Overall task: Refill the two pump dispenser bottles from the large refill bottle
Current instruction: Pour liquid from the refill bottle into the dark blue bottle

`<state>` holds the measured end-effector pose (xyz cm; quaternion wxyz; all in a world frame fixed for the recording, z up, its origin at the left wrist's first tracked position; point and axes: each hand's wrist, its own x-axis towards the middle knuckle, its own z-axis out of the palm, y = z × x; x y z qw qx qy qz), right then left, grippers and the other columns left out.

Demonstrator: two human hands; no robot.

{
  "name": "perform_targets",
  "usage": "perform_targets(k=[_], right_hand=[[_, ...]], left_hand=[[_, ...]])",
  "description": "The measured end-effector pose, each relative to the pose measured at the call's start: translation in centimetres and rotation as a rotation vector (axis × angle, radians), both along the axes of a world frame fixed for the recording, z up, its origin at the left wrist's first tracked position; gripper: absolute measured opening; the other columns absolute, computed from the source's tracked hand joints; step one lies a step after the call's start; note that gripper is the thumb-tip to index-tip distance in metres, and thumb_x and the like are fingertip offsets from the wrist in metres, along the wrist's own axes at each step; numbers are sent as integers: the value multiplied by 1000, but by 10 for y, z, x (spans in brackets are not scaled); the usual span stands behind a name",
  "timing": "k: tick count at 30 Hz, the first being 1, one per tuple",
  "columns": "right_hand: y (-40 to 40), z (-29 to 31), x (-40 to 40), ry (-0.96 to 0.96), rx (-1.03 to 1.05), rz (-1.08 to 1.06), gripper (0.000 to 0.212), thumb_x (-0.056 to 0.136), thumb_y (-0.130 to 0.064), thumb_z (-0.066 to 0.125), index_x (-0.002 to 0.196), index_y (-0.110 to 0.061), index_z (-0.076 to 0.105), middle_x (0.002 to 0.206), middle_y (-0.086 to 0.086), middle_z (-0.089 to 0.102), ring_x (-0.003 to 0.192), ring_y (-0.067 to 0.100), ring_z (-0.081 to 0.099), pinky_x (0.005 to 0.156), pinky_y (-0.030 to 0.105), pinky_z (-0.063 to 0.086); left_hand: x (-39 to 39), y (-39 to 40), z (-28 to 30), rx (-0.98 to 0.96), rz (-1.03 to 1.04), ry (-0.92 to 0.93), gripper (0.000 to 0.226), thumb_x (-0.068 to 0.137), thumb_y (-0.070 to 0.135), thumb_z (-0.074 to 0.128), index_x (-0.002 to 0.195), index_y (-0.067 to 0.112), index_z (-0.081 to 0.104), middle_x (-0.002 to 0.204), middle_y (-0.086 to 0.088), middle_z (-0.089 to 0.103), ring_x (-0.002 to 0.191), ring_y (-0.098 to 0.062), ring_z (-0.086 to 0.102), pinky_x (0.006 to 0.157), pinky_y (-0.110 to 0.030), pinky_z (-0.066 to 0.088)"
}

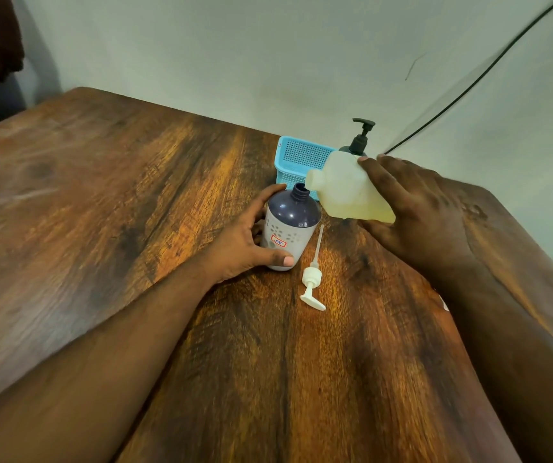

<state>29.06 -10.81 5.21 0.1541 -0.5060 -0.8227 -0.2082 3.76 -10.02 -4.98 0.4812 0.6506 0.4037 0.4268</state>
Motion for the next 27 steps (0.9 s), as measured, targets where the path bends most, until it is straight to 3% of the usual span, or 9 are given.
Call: perform_targets(k=[6, 10, 12, 14, 18, 27], right_hand=[[0, 0, -1, 5, -3, 1, 84, 79, -39, 75, 148, -25, 28, 146, 14, 43, 130, 38, 44, 95, 57, 44], [0, 1, -1, 10, -4, 9, 84, 80, -39, 75, 148, -24, 29, 147, 15, 42, 130, 39, 44, 96, 57, 43], [0, 1, -1, 9, -11, 9, 83, 80, -38, 75, 148, -24, 28, 147, 14, 42, 130, 38, 44, 98, 56, 42], [0, 1, -1, 4, -14, 5, 84, 80, -38, 75, 148, -24, 28, 147, 14, 42, 130, 38, 43, 99, 56, 41], [-1, 2, -2, -3, -7, 7, 84, 80, -37, 75, 148, -23, 29, 147, 15, 43, 130, 38, 44, 98, 55, 43], [-2, 3, -2, -24, 1, 0, 84, 78, -35, 77, 148, -21, 31, 146, 16, 42, 131, 39, 42, 99, 55, 41]], left_hand=[[2, -3, 2, 12, -5, -88, 75, 90, 13, 68, 151, 32, 28, 131, 32, 44, 111, 22, 50, 91, -9, 48], [-1, -4, 2, 18, -3, -93, 79, 81, 38, 70, 150, 31, 32, 137, 25, 49, 119, 11, 53, 94, -13, 48], [0, -4, 3, 19, 0, -101, 67, 91, 33, 65, 150, 27, 33, 135, 23, 51, 119, 12, 53, 91, -12, 48], [0, -4, 3, 14, 7, -130, 53, 99, 27, 48, 150, 24, 33, 133, 23, 51, 117, 15, 53, 90, -11, 48], [1, -2, 2, -10, 45, -133, 43, 107, 26, 27, 149, 25, 37, 136, 21, 49, 113, 21, 52, 85, -4, 46], [2, -4, 6, -27, 40, -170, 36, 108, 20, 28, 141, 30, 39, 127, 26, 49, 104, 25, 53, 80, -3, 46]])
